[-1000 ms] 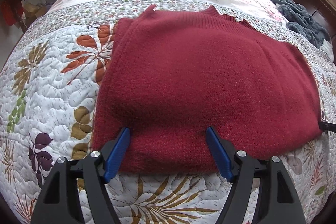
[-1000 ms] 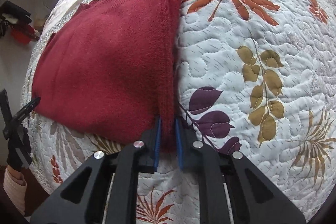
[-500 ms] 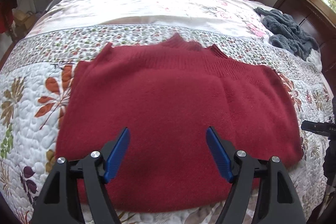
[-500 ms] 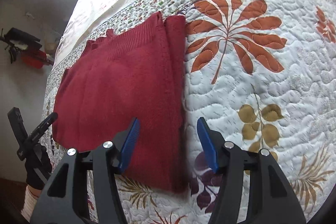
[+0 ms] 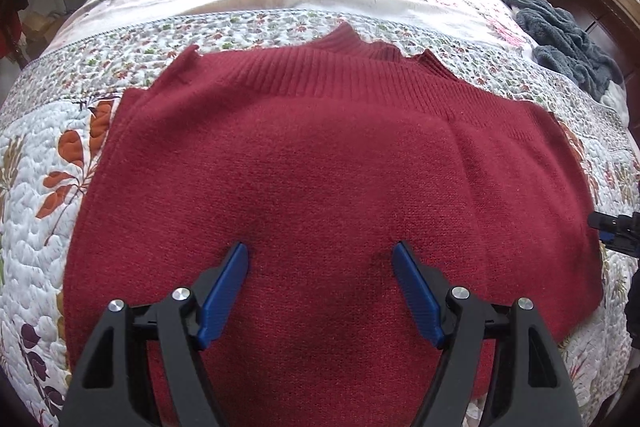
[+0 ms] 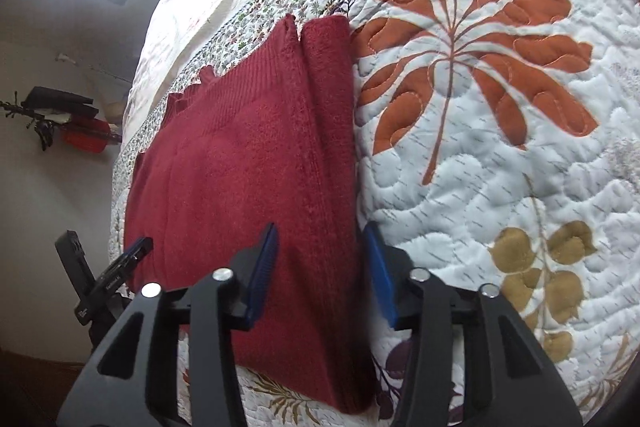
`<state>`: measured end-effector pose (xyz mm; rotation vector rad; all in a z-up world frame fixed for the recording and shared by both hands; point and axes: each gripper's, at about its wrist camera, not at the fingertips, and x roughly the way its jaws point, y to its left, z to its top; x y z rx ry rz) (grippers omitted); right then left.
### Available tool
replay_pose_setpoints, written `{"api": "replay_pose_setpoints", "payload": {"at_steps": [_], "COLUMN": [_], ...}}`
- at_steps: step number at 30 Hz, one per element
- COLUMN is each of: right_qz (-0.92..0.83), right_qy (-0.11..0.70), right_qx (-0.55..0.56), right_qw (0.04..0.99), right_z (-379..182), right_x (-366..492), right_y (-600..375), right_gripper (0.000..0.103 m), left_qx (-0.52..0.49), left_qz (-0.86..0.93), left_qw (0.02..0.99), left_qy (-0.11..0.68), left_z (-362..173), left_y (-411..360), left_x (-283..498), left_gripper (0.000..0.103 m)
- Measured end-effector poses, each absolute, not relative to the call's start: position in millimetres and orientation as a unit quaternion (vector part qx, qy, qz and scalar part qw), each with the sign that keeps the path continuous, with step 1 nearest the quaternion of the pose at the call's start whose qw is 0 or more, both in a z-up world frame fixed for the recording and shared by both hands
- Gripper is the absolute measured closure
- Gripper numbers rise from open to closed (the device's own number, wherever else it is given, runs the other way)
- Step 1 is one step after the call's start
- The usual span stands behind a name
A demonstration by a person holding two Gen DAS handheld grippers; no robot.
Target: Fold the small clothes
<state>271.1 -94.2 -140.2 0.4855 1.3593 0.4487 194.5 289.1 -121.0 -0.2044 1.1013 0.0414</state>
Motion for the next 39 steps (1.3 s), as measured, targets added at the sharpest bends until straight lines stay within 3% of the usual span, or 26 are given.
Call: {"api": "replay_pose_setpoints", "payload": {"at_steps": [7,18,22,31,39], "right_qz": [0.204,0.193,0.193,0.267,0.300], "right_qy": [0.612,0.615,0.607,0.564,0.578], "right_qx": [0.248,0.258,0.223,0.119,0.060], "right_qw": [0.723,0.719,0.738,0.773,0.756], "right_z": [-156.0,-155.4,-121.4,-38.8,-43.3], "right_x": [270.9,269.2,266.7,264.1,257.1], "right_y": [-93.1,-96.7,-79.9,15.3,94.3], "right_gripper": [0.082,0.083,0.087,0.087,0.087], "left_qx": [-0.101,-0.107,-0.121,-0.149,-0.167], "left_qz": [0.013,0.009,0.001,0.000,0.001], "left_qw": [0.846,0.845,0.844,0.848,0.853], "left_qy": [0.523,0.523,0.523,0.508,0.494], "left_z": [-124.4,-126.2,-123.5,-101.1,-88.1], "left_y": [294.2,295.3,300.3,317.9,335.8], "left_x": [195.3,195.7,194.2,178.0,169.5], "left_gripper": [0.027,0.025,0.025,0.025,0.025]}}
